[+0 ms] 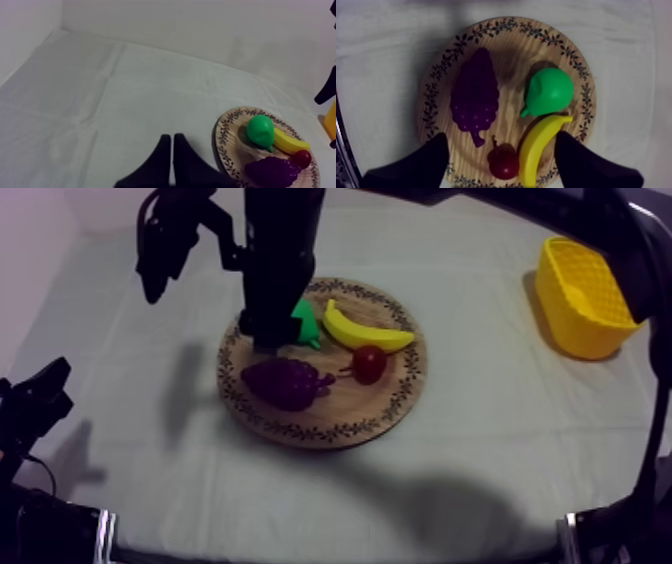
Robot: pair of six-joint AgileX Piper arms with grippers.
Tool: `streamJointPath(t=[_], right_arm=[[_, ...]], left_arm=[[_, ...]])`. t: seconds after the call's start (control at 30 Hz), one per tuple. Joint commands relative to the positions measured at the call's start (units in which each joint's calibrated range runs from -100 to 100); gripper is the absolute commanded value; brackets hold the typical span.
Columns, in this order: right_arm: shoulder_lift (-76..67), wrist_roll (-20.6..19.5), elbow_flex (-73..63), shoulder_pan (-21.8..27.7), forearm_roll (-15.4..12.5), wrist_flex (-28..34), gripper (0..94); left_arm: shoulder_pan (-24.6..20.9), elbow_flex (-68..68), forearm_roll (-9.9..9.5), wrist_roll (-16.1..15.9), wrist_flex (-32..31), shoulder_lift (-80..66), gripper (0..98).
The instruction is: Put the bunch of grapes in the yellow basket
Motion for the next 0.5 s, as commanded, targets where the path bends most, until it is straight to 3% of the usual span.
streamJointPath(t=[0.0,0.47], right_arm=[[0.25,0.17,0.01,0.04,-0.02,-0.25,69.7],[6.34,0.89,0.65,0.2,-2.03,-0.95,73.5]], left_arm=[[-0.01,-0.04,-0.04,0.0,-0.03,0.0,0.1],[-0.01,-0.04,-0.04,0.0,-0.03,0.0,0.1]])
